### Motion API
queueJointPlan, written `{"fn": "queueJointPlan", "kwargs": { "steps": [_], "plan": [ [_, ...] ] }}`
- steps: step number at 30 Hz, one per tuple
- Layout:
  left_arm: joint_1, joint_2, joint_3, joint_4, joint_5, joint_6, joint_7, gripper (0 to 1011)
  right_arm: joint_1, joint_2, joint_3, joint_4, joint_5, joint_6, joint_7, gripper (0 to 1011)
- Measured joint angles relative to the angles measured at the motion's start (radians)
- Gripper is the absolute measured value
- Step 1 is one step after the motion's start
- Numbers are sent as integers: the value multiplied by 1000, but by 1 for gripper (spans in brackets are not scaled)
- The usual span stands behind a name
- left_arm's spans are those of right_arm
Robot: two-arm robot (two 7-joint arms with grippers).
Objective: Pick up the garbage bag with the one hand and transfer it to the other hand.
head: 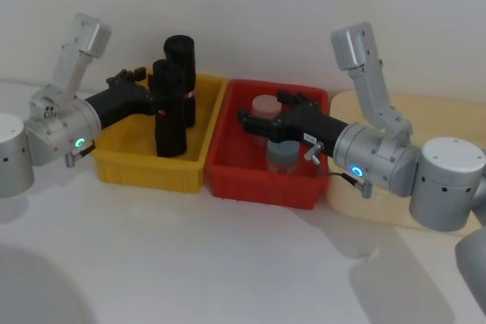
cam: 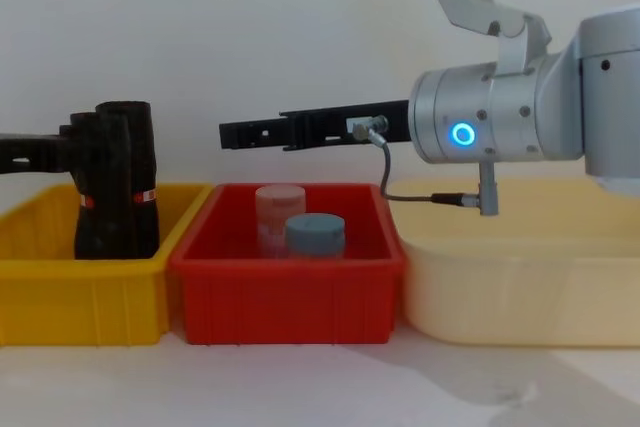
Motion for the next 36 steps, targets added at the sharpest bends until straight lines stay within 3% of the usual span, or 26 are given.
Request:
{"fn": "queueJointPlan", "kwargs": {
  "steps": [15,19,30,36],
  "plan": [
    [-43,-18,28,62,26,-25,-14,998,13,2,5,33,24,-13,7,1001],
    [-47,-20,31,68,29,-27,-16,927,13,4,6,36,30,-14,9,1001],
    [-55,-23,36,81,34,-32,-19,603,21,13,-5,59,37,-2,16,1001],
    [-58,-24,37,84,35,-33,-19,535,33,14,-23,91,23,13,18,1001]
  ]
}}
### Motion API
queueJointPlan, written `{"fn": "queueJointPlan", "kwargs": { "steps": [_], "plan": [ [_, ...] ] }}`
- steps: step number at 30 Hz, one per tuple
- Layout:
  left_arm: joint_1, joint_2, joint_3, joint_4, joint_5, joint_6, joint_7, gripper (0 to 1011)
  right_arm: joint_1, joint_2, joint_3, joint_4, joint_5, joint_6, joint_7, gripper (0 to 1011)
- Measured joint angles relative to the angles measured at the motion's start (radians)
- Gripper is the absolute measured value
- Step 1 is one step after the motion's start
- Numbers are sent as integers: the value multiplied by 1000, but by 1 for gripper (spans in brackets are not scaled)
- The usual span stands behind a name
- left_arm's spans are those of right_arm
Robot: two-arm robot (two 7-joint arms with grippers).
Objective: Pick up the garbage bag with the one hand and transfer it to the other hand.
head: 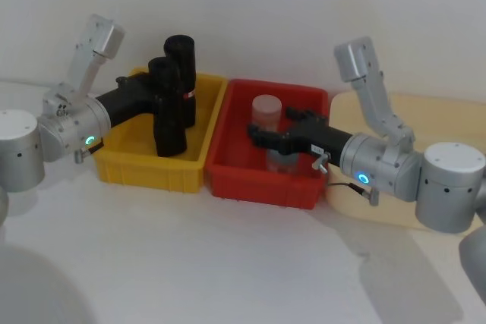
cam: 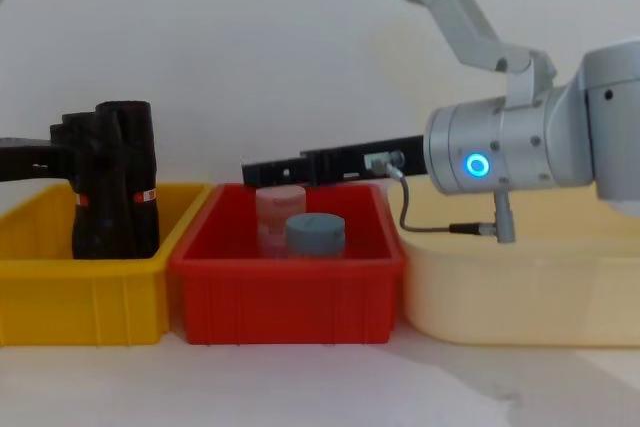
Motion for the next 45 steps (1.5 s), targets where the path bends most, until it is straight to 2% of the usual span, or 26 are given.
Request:
{"fn": "queueJointPlan", "kwargs": {
  "steps": [15,28,45],
  "plan": [
    [-2,-1,1,3,2,-2,-1,450,38,1,-29,80,-60,2,-15,1001],
    [-3,-1,2,5,2,-2,-1,386,47,22,-37,75,-77,19,10,1001],
    [-3,-1,2,5,2,-2,-1,386,53,29,-43,77,-84,44,64,1001]
  ]
}}
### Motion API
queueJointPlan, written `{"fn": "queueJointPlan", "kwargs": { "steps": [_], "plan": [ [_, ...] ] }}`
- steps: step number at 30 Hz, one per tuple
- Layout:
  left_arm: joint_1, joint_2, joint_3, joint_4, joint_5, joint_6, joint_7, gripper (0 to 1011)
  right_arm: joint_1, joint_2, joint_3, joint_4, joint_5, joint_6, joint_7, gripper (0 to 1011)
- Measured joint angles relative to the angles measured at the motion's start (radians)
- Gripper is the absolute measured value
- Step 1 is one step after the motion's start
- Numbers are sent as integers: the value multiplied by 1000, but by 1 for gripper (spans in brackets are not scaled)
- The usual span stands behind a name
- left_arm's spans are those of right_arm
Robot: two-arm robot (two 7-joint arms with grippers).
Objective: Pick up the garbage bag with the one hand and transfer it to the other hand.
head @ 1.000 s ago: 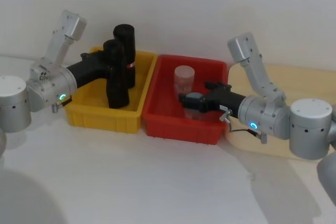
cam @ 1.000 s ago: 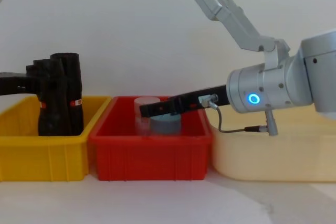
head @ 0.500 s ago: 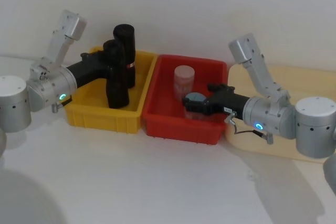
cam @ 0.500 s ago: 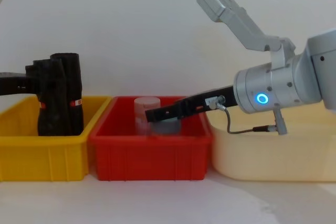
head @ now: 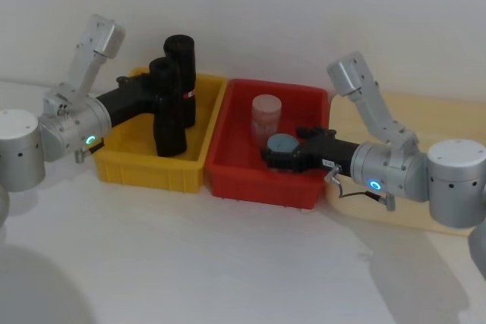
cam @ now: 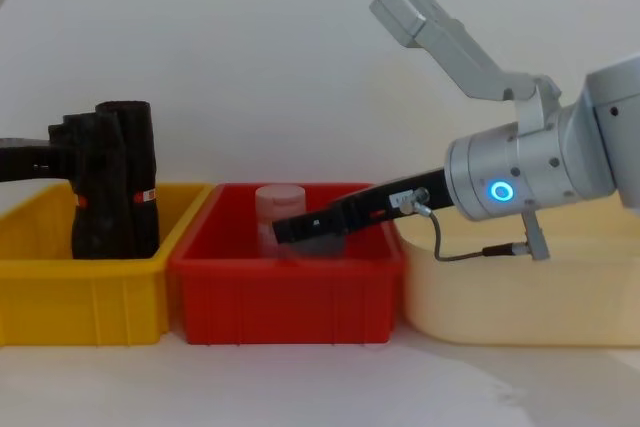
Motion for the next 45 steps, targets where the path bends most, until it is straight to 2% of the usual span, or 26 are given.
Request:
{"fn": "queueJointPlan", "kwargs": {
  "steps": [15,20,21,25,28,30,45],
  "plan": [
    [0,0,0,0,0,0,0,386,15,-18,-3,52,-18,-7,14,1001],
    [0,0,0,0,0,0,0,386,18,-23,-2,63,-22,-12,16,928],
    [0,0,0,0,0,0,0,386,18,-23,-2,65,-22,-12,16,868],
    [0,0,0,0,0,0,0,386,20,-26,-2,72,-24,-15,17,790],
    [0,0,0,0,0,0,0,386,21,-27,-2,76,-25,-16,18,677],
    [0,0,0,0,0,0,0,386,21,-27,-1,77,-25,-16,18,651],
    [0,0,0,0,0,0,0,386,23,-30,-1,84,-27,-19,19,647]
  ]
}}
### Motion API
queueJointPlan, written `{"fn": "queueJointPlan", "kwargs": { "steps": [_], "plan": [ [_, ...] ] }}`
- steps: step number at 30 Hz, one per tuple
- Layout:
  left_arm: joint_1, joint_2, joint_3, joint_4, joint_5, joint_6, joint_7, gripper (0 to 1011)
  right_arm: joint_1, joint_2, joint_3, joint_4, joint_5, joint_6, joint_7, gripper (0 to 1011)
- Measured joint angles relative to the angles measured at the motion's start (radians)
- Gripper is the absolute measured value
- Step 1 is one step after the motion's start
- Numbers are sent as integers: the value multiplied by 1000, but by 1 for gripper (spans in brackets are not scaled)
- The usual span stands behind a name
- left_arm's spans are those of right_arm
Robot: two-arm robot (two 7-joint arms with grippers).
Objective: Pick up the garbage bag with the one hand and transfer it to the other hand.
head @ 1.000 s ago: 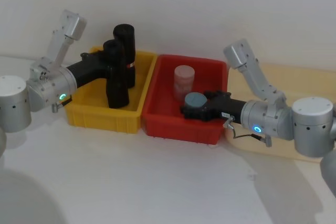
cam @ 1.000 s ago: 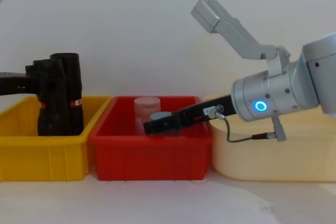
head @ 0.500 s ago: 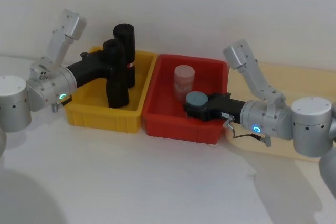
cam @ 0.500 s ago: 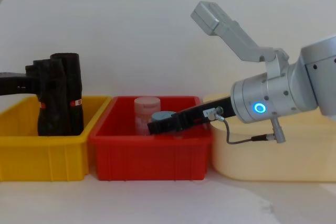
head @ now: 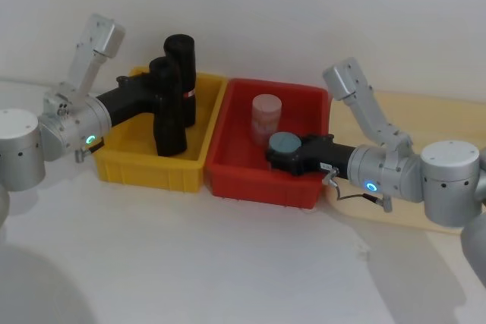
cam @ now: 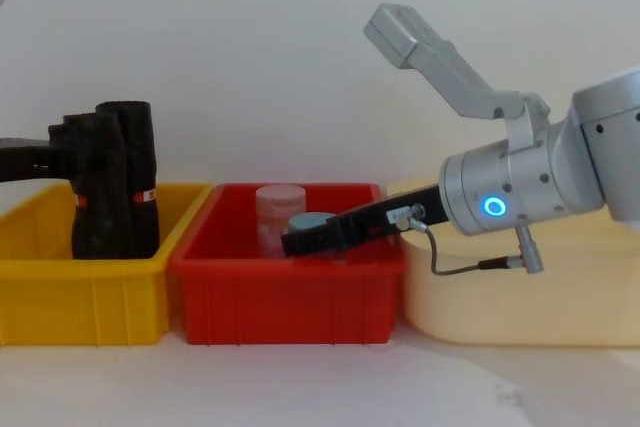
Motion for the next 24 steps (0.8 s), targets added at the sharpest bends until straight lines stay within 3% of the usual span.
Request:
{"fn": "queueJointPlan", "kwargs": {
  "steps": [14,24],
  "plan": [
    [5,0,-4,-11,3,-2,4,386,-5,2,0,-11,-10,-3,-9,646],
    [21,4,-27,-103,1,-14,23,386,-23,28,25,-109,-27,-11,-50,647]
  ]
}}
